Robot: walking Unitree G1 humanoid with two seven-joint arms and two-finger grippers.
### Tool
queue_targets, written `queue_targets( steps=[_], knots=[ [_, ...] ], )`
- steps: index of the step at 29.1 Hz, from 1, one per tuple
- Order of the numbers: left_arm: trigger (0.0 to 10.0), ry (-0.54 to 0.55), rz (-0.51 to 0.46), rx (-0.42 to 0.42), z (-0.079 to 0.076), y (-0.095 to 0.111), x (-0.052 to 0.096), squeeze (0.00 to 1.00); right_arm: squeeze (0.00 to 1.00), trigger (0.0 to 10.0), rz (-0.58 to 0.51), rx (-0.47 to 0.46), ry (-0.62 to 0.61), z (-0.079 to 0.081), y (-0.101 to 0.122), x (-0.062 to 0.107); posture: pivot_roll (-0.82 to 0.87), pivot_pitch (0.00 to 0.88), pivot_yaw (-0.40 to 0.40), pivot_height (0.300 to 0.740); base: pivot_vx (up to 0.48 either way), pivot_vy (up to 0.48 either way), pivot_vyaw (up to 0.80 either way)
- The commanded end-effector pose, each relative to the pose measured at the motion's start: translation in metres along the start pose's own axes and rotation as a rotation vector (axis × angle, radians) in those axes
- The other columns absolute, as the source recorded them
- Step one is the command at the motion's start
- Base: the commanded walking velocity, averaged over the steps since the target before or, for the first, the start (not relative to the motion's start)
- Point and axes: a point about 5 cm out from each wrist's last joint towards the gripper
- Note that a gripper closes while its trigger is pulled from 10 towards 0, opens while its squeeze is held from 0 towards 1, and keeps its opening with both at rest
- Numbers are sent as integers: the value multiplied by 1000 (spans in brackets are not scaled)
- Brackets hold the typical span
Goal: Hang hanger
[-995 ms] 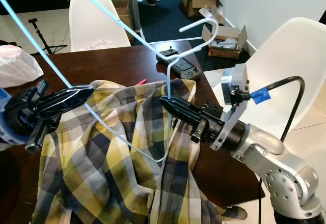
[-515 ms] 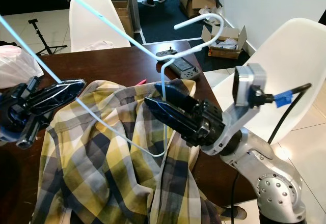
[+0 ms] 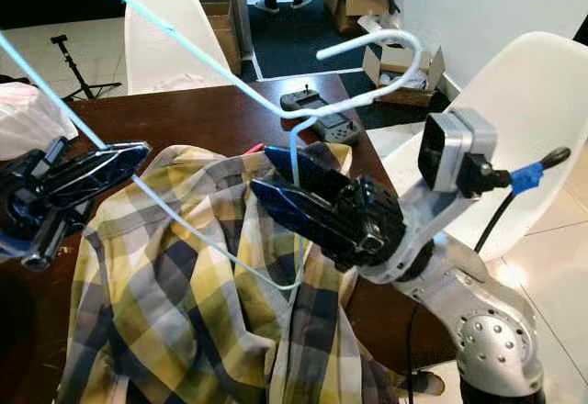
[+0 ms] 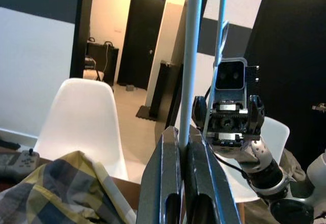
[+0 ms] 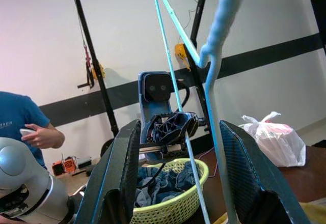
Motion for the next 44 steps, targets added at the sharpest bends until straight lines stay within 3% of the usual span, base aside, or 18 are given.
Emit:
queue_targets(
  steps=[1, 9, 10, 23, 30, 31, 32, 33, 34, 35, 44],
  knots=[
    [0, -24, 16, -1, -4, 0, -2, 0, 0, 10000, 1, 21, 30, 5, 1, -5, 39, 138, 19, 740, 0, 0, 0],
    [0, -35, 15, 19, -3, -4, -4, 0, 0, 10000, 31, 55, 12, 2, -1, -7, 37, 133, 25, 740, 0, 0, 0],
    [0, -35, 14, 20, -3, -4, -5, 0, 0, 0, 31, 56, 5, 1, -1, -7, 37, 133, 27, 740, 0, 0, 0],
    [0, -23, 13, 26, -1, -5, -2, 0, 0, 0, 12, 57, 11, 2, 1, -8, 35, 136, 28, 740, 0, 0, 0],
    [0, 42, 18, 12, 7, -6, 6, 0, 0, 0, 21, 63, -4, 1, -1, -6, 34, 138, 29, 740, 0, 0, 0],
    [7020, 73, 18, 10, 11, -7, 7, 0, 0, 0, 31, 69, -28, -2, -3, -5, 35, 140, 31, 740, 0, 0, 0],
    [7020, 73, 18, 10, 11, -7, 7, 0, 0, 0, 31, 69, -28, -2, -3, -5, 35, 140, 31, 740, 0, 0, 0],
    [10000, 88, 10, 23, 13, -9, 7, 914, 0, 0, 44, 78, -59, -6, -4, -4, 35, 140, 31, 740, 0, 0, 0],
    [10000, 88, 10, 23, 13, -9, 7, 914, 0, 0, 44, 78, -59, -6, -4, -4, 35, 140, 31, 740, 0, 0, 0],
    [10000, 101, 1, 33, 14, -9, 7, 1000, 0, 0, 56, 85, -87, -9, -6, -3, 34, 142, 29, 740, 0, 0, 0],
    [10000, 145, -33, 65, 19, -18, 4, 1000, 0, 0, 97, 106, -304, -37, -14, 4, 40, 146, 24, 740, 0, 0, 0]
  ],
)
Point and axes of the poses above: a point about 5 cm out from each wrist's last joint towards the gripper, its own x axis pointing back from the gripper into the wrist, its own y axis along the axis of the wrist's last joint, z = x × y, and after that the axes turned 11 degrees about x, right-handed
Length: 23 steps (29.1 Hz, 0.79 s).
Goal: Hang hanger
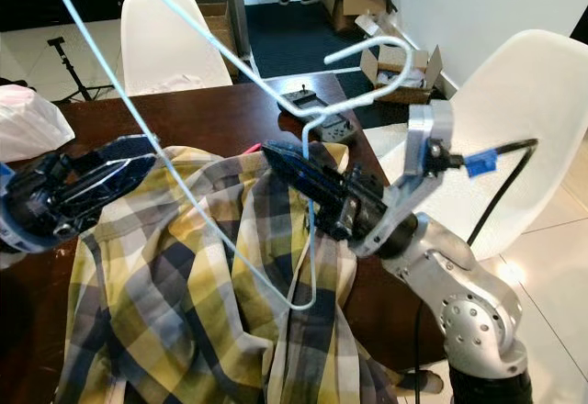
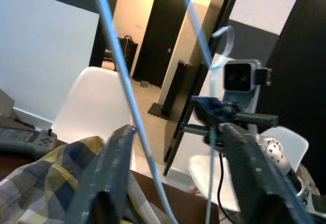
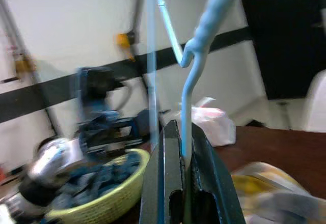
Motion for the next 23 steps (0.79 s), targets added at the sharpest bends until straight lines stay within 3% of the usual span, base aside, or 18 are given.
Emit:
queue_targets(
  steps=[1, 4, 8, 12, 14, 15, 17, 18, 19, 20, 21, 23],
  knots=[
    [10000, 29, -21, 12, 3, -4, -1, 1000, 0, 0, 9, 15, -70, -8, -3, 0, 40, 152, 27, 740, 0, 0, 0],
    [10000, 51, -41, 17, 5, -7, -3, 1000, 0, 0, 24, 27, -145, -18, -5, 1, 43, 152, 23, 740, 0, 0, 0],
    [10000, 260, -34, -8, 24, -28, -9, 1000, 0, 0, 97, 74, -427, -52, -16, 12, 45, 155, 19, 740, 0, 0, 0],
    [10000, 370, -36, -8, 34, -38, -11, 1000, 0, 0, 127, 88, -537, -65, -19, 18, 46, 152, 16, 740, 0, 0, 0],
    [10000, 509, -10, -43, 43, -55, -16, 1000, 0, 0, 144, 104, -650, -78, -20, 27, 48, 153, 14, 740, 0, 0, 0],
    [10000, 509, -10, -43, 43, -55, -16, 1000, 0, 0, 144, 104, -650, -78, -20, 27, 48, 153, 14, 740, 0, 0, 0],
    [10000, 641, 1, -74, 52, -68, -15, 1000, 0, 0, 162, 118, -696, -83, -22, 31, 45, 151, 14, 740, 0, 0, 0],
    [10000, 641, 1, -74, 52, -68, -15, 1000, 0, 0, 162, 118, -696, -83, -22, 31, 45, 151, 14, 740, 0, 0, 0],
    [10000, 684, -3, -85, 56, -69, -13, 1000, 0, 1059, 169, 123, -695, -83, -23, 31, 44, 151, 13, 740, 0, 0, 0],
    [10000, 684, -3, -85, 56, -69, -13, 1000, 0, 1059, 169, 123, -695, -83, -23, 31, 44, 151, 13, 740, 0, 0, 0],
    [10000, 738, -18, -109, 59, -67, -10, 0, 0, 10000, 178, 129, -692, -82, -24, 30, 46, 152, 13, 740, 0, 0, 0],
    [10000, 808, -17, -172, 64, -63, -5, 0, 0, 10000, 207, 150, -677, -80, -28, 28, 48, 151, 15, 740, 0, 0, 0]
  ],
)
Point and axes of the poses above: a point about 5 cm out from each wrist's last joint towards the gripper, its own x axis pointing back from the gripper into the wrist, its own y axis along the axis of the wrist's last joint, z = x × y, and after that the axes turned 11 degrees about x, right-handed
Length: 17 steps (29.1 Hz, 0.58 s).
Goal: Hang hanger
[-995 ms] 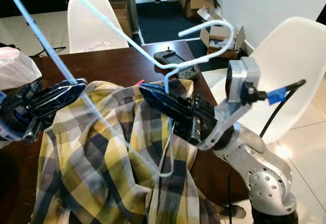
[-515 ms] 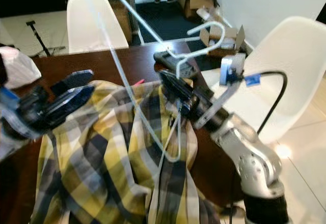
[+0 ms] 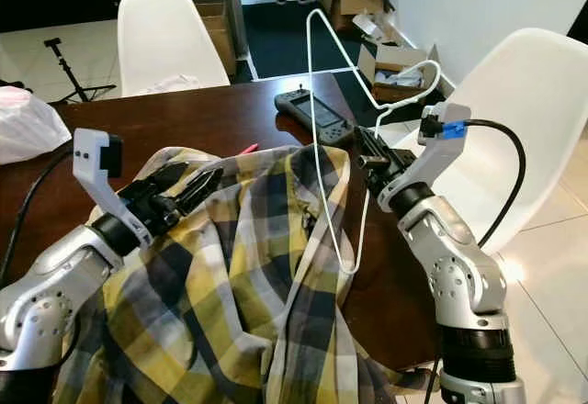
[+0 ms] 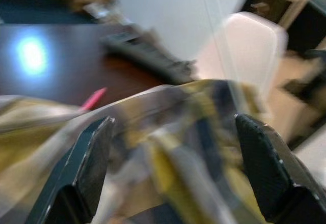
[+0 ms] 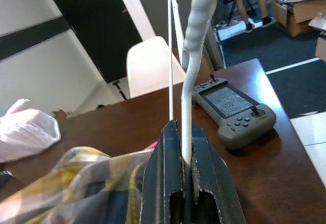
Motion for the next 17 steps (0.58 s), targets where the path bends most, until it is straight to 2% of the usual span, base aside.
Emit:
queue_targets(
  steps=[1, 4, 6, 8, 13, 17],
  knots=[
    [10000, 65, -12, -38, 8, 1, 2, 0, 0, 10000, 7, 19, 6, 2, -3, 0, 48, 151, 15, 740, 0, 0, 0],
    [10000, 104, -11, -79, 10, 1, 2, 0, 0, 10000, 16, 36, 16, 4, -5, 0, 51, 149, 15, 740, 0, 0, 0],
    [10000, 132, 3, -111, 9, -3, 2, 0, 0, 10000, 41, 80, 53, 12, -11, -1, 53, 148, 16, 740, 0, 0, 0],
    [10000, 132, 3, -111, 9, -3, 2, 0, 0, 10000, 41, 80, 53, 12, -11, -1, 53, 148, 16, 740, 0, 0, 0],
    [10000, 156, -2, -137, 6, -6, 1, 0, 0, 10000, 65, 146, 172, 30, -16, 0, 55, 146, 13, 740, 0, 0, 0],
    [10000, 171, -23, -146, 6, 0, 2, 0, 0, 10000, 74, 180, 187, 33, -18, -1, 56, 146, 12, 740, 0, 0, 0]
  ],
)
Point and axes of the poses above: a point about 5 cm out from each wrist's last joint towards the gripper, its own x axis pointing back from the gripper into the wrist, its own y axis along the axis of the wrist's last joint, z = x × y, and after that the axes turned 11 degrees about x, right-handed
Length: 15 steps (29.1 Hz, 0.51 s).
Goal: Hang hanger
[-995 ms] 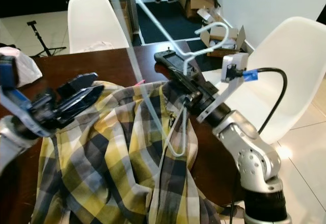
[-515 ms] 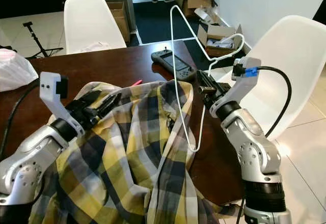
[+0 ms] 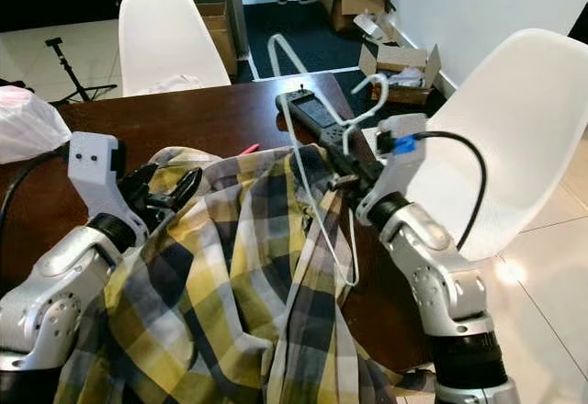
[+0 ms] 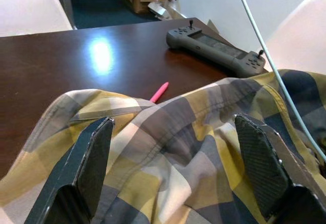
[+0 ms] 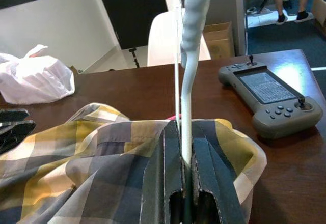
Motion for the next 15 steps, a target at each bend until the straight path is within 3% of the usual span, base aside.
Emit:
queue_targets(
  steps=[1, 9, 10, 11, 12, 14, 15],
  knots=[
    [10000, 22, -13, -15, 1, 2, 2, 0, 0, 10000, 0, 37, 25, 6, -1, 0, 56, 146, 12, 740, 0, 0, 0],
    [10000, 70, -6, -50, 6, -2, 5, 0, 0, 10000, 51, 135, 68, 15, -12, -4, 73, 148, 4, 740, 0, 0, 0],
    [10000, 75, -5, -52, 6, -2, 5, 0, 0, 10000, 66, 200, 107, 19, -13, -4, 72, 147, 5, 740, 0, 0, 0],
    [10000, 75, -5, -52, 6, -2, 5, 0, 0, 10000, 66, 200, 107, 19, -13, -4, 72, 147, 5, 740, 0, 0, 0],
    [10000, 81, -6, -54, 6, -3, 5, 0, 0, 10000, 81, 267, 145, 23, -15, -3, 72, 147, 5, 740, 0, 0, 0],
    [10000, 85, -7, -55, 6, -3, 6, 0, 0, 10000, 91, 313, 172, 25, -16, -3, 72, 147, 5, 740, 0, 0, 0],
    [10000, 102, -11, -59, 8, -3, 6, 0, 0, 10000, 123, 450, 216, 27, -18, 0, 65, 149, 6, 740, 0, 0, 0]
  ],
)
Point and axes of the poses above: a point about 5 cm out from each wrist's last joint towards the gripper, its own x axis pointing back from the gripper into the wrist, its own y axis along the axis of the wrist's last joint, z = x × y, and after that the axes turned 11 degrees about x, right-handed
